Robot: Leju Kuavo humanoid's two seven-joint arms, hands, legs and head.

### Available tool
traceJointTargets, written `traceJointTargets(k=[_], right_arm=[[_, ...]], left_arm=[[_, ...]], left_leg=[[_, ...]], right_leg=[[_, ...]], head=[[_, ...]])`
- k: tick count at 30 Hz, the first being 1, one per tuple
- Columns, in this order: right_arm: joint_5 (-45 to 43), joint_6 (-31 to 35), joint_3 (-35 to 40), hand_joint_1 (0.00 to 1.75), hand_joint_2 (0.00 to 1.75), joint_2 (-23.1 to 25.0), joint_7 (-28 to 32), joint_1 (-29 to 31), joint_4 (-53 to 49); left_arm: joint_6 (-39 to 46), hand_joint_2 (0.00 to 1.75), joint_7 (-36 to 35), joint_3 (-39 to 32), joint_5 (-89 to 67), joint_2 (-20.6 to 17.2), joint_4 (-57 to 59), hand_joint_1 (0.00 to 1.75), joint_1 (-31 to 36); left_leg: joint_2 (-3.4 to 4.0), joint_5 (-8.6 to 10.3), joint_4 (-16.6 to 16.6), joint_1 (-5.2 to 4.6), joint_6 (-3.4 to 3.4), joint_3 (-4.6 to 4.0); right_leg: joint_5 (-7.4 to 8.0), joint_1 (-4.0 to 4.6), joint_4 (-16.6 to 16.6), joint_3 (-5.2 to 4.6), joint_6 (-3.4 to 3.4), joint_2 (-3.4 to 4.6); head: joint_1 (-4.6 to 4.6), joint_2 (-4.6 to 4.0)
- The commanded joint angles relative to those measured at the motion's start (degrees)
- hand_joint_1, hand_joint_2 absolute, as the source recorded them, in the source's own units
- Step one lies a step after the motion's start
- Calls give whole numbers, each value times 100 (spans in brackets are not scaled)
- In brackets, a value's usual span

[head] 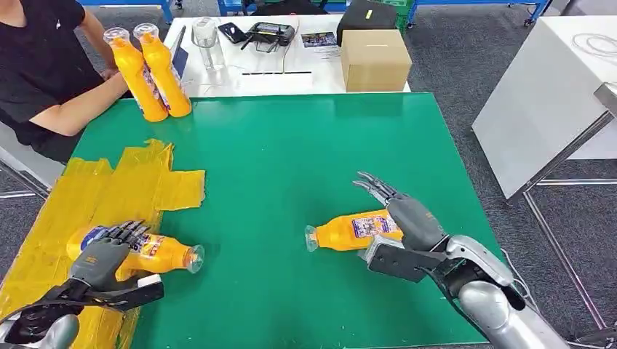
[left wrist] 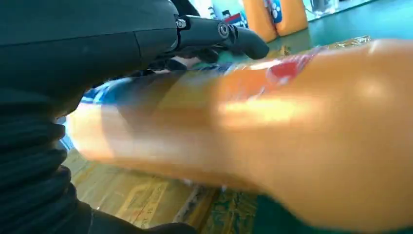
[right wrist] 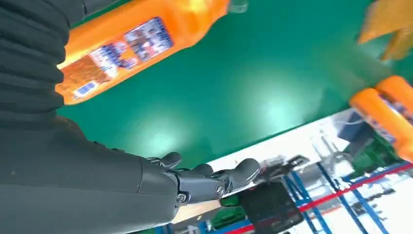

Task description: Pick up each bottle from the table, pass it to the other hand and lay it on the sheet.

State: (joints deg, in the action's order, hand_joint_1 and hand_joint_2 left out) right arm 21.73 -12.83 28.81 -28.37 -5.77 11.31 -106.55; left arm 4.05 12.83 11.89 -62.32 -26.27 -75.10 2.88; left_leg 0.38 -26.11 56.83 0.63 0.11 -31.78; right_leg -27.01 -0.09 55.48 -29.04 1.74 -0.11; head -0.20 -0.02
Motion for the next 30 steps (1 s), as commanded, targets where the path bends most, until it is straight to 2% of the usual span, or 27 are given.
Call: traceJointTargets(k=[1, 3, 17, 18, 21, 22, 24, 25, 28, 29, 30], right_arm=[[40, -218, 47, 0, 175, -328, -91, 415, 888], [61, -242, 1, 0, 175, -435, -85, 350, 928], [64, -238, -44, 0, 175, -488, -85, 253, 872], [225, -288, -244, 0, 175, -620, -342, -167, 682], [422, -254, -564, 0, 175, -746, -241, -766, 564], [480, -269, -590, 0, 175, -746, -225, -803, 603], [505, -276, -596, 0, 175, -729, -218, -791, 645], [509, -279, -594, 0, 175, -710, -217, -765, 659], [660, -401, -605, 0, 175, -666, -345, -803, 758], [747, -415, -592, 0, 175, -636, -397, -834, 840], [797, -429, -554, 0, 175, -626, -423, -813, 932]], left_arm=[[-275, 175, 292, -32, 495, -115, 49, 0, -14], [-268, 175, 460, -247, 856, -16, -134, 0, -129], [-281, 175, 491, -344, 971, 66, -308, 0, -217], [-345, 175, 739, -1174, 2126, 910, -750, 0, -349], [-1250, 175, 609, -1516, 3549, 1524, -1685, 0, -564], [-1372, 175, 590, -1640, 3943, 1675, -1833, 0, -600], [-1393, 175, 559, -1643, 3977, 1685, -1943, 0, -635], [-1396, 175, 555, -1654, 3980, 1674, -1950, 0, -643], [-1837, 175, 488, -2054, 5363, 2141, -2116, 0, -616], [-1979, 0, 244, -2074, 5741, 2232, -2200, 0, -621], [-2032, 0, 196, -2091, 6043, 2264, -2273, 0, -621]], left_leg=[[4, -1, -3, 0, 3, 7], [1, 0, -4, 0, 4, 9], [-9, 0, -4, 0, 3, 0], [-10, 1, -3, -1, 3, -4], [-41, 3, -4, 0, 8, -3], [-48, -1, -1, 0, 12, -1], [-61, -5, 3, -3, 14, -4], [-44, -2, 2, -5, 6, -22], [-29, -7, -1, -17, 10, -10], [-26, -6, -2, -16, 9, -7], [-34, -2, -3, -17, 7, -14]], right_leg=[[2, 0, -4, 5, 1, 6], [3, 1, -8, 8, 1, 3], [3, -1, -6, -2, 1, 1], [2, -2, -4, -5, 1, -1], [-3, -2, -17, 6, 6, -33], [-6, -1, -19, 12, 8, -40], [-8, -9, -16, 13, 11, -54], [-1, -12, -7, -9, 4, -36], [0, -17, -10, -1, 3, -20], [2, -14, -14, 2, 2, -18], [2, -15, -13, -7, 2, -27]], head=[[0, 0], [2, 0], [2, 0], [2, 0], [-2, 0], [0, 0], [2, 0], [4, 0], [2, 0], [0, 0], [-2, 0]])
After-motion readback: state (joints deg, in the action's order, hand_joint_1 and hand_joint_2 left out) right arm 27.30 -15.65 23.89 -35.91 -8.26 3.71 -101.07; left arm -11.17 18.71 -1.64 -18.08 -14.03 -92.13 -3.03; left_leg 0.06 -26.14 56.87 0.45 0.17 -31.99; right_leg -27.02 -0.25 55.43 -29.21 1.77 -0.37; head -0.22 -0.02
